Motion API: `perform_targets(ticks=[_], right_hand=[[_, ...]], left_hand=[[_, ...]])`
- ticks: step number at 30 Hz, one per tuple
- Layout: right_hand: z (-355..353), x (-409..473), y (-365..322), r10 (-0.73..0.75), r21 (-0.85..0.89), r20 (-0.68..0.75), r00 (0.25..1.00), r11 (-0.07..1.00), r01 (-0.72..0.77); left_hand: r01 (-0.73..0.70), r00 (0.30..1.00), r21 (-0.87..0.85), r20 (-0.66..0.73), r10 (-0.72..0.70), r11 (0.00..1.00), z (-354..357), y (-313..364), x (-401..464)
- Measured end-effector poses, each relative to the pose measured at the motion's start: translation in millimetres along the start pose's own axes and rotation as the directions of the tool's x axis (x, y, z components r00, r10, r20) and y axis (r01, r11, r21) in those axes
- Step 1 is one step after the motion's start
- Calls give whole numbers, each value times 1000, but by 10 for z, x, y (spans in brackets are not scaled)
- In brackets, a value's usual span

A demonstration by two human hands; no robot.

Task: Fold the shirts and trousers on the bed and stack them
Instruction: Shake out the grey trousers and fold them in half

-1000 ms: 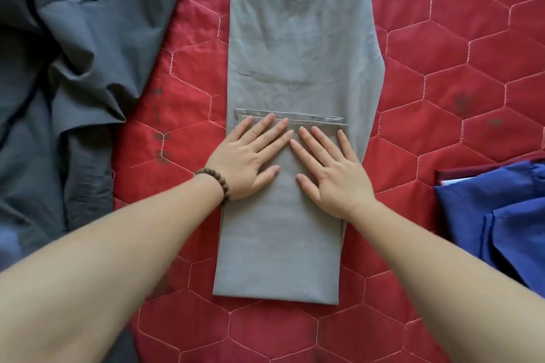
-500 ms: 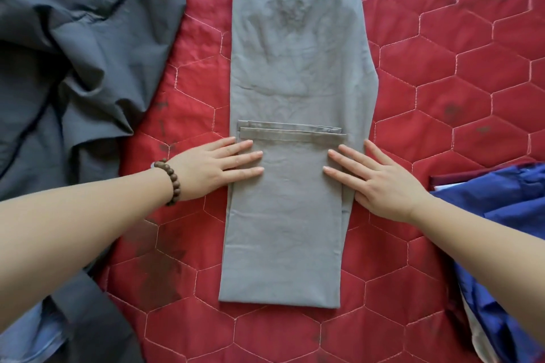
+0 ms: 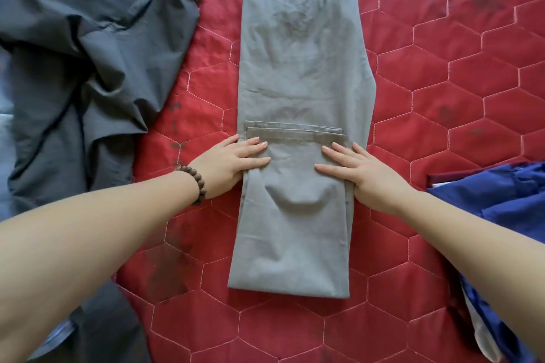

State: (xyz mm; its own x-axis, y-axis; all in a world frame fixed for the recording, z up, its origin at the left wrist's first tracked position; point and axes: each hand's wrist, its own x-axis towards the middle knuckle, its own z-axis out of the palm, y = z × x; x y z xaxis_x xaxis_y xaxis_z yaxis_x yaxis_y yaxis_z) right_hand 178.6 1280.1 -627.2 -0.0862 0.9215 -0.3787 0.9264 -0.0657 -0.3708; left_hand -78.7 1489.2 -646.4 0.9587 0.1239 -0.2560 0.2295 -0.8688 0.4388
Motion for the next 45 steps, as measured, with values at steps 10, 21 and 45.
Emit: perform_targets(ticks=[10,21,45], right_hand=[[-796,-60,-36,37,534,519,854,766,-358],[-618,796,206,663,848,408,628,-20,-530],[-855,1572,596,790,769,-261,555,518,-374]], left_hand=[[365,925,-608,323,-201,705,-647,181,-63],[519,589,-855,342,-732,18,-500,-165,732],[455,425,-829,-118,-897,325,-756,-499,1512]])
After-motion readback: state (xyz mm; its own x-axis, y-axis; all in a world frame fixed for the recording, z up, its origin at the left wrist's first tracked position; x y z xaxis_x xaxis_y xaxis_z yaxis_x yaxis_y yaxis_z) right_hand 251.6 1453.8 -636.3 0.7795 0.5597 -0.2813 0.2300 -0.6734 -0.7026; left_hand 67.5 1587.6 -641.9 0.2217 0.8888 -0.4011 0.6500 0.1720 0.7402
